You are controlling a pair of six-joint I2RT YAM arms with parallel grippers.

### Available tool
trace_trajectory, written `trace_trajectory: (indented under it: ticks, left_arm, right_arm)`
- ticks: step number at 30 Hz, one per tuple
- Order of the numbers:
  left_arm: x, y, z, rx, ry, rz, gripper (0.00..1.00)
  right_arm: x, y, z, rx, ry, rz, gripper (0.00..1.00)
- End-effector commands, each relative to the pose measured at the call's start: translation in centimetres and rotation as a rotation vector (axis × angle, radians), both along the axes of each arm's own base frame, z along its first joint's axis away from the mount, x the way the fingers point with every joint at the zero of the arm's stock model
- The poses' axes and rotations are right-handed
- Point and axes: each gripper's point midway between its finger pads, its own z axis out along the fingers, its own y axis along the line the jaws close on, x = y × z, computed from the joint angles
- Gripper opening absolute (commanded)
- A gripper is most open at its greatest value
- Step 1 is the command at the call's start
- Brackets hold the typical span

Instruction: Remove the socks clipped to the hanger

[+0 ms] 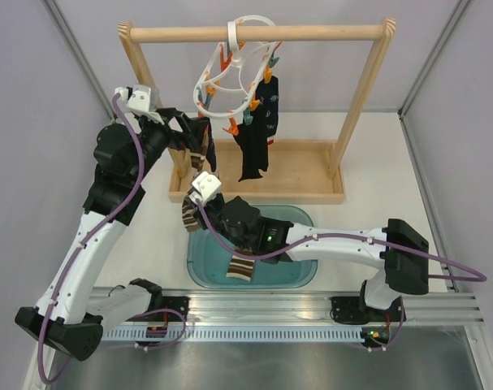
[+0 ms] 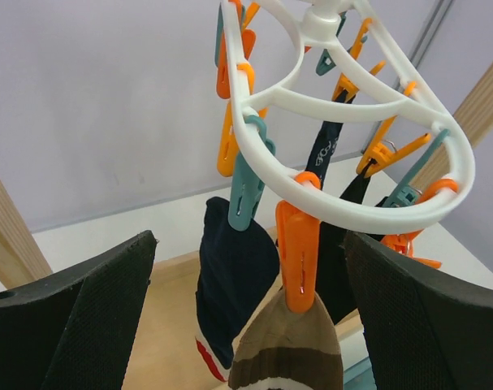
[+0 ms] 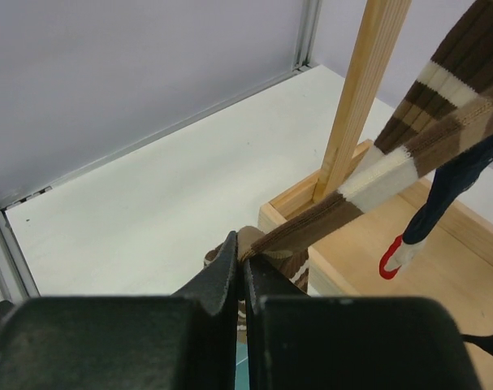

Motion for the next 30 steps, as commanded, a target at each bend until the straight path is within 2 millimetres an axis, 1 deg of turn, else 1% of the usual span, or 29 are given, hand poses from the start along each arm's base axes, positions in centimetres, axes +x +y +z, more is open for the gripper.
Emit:
trace_trajectory:
  ticks: [1,4,10,11,12,13,14,16,17,18,19,21,23,24,25,27,28,30]
  left_arm:
    - [0.3,0.8,1.8,-0.037,-0.005,0.049,1.00]
    - [0.7,0.5,1.5,-0.031,0.012,0.042,1.00]
    - [0.8,-0.2,1.2,-0.029,0.029,0.025,1.00]
    - [0.8,-0.7,0.9,-0.020,0.036,0.015,1.00]
    - [1.0,-0.6,0.9,-0.016,0.039,0.032,1.00]
    - [1.0,-0.7,1.3,0.005,0.023,0.044,1.00]
    - [0.9,-1.6,0.8,0.026,0.041,0.034,1.00]
    - [1.1,-1.6,1.3,0.053,0.029,0.075,1.00]
    - [0.8,-2.1,1.5,0.058,0.028,0.068,1.00]
    - [1.2,-2.0,0.9,0.075,0.046,0.095,1.00]
    - [1.2,-1.9,1.5,0.082,0.035,0.104,1.00]
    - [1.2,-1.8,1.6,0.102,0.041,0.120,1.00]
    - [1.0,-2.3,1.5,0.118,0.048,0.112,1.00]
    - [0.8,-2.1,1.7,0.137,0.045,0.125,1.00]
    - [0.7,-2.7,1.4,0.155,0.052,0.116,1.00]
    - [0.6,-2.9,1.5,0.185,0.052,0.130,1.00]
    - [0.4,-3.4,1.4,0.189,0.054,0.118,1.00]
    - [0.3,-3.6,1.3,0.232,0.044,0.123,1.00]
  right_arm:
    - [0.3,0.9,1.8,0.016,-0.040,-0.016,0.01]
    - [0.5,1.4,1.3,-0.005,-0.043,-0.028,0.01]
    - [1.0,2.1,0.1,-0.039,-0.043,-0.051,0.01]
    - [1.0,2.1,-0.1,-0.043,-0.043,-0.056,0.01]
    - [1.1,2.2,-0.3,-0.047,-0.042,-0.059,0.01]
    - [1.3,2.1,-0.5,-0.052,-0.041,-0.068,0.01]
    - [1.2,2.2,-0.6,-0.053,-0.043,-0.066,0.01]
    - [1.4,2.2,-0.9,-0.061,-0.041,-0.074,0.01]
    - [1.4,2.2,-1.1,-0.064,-0.040,-0.077,0.01]
    - [1.5,2.3,-1.2,-0.067,-0.040,-0.078,0.01]
    - [1.5,2.3,-1.2,-0.067,-0.040,-0.080,0.01]
    - [1.5,2.4,-1.4,-0.067,-0.038,-0.081,0.01]
    - [1.6,2.4,-1.5,-0.068,-0.039,-0.083,0.01]
    - [1.7,2.5,-1.9,-0.075,-0.037,-0.086,0.01]
    - [1.7,2.7,-1.9,-0.076,-0.038,-0.084,0.01]
    - [1.8,2.7,-2.1,-0.080,-0.036,-0.092,0.01]
    - [1.9,2.7,-2.1,-0.079,-0.035,-0.098,0.01]
    - [2.1,2.6,-2.3,-0.085,-0.034,-0.111,0.01]
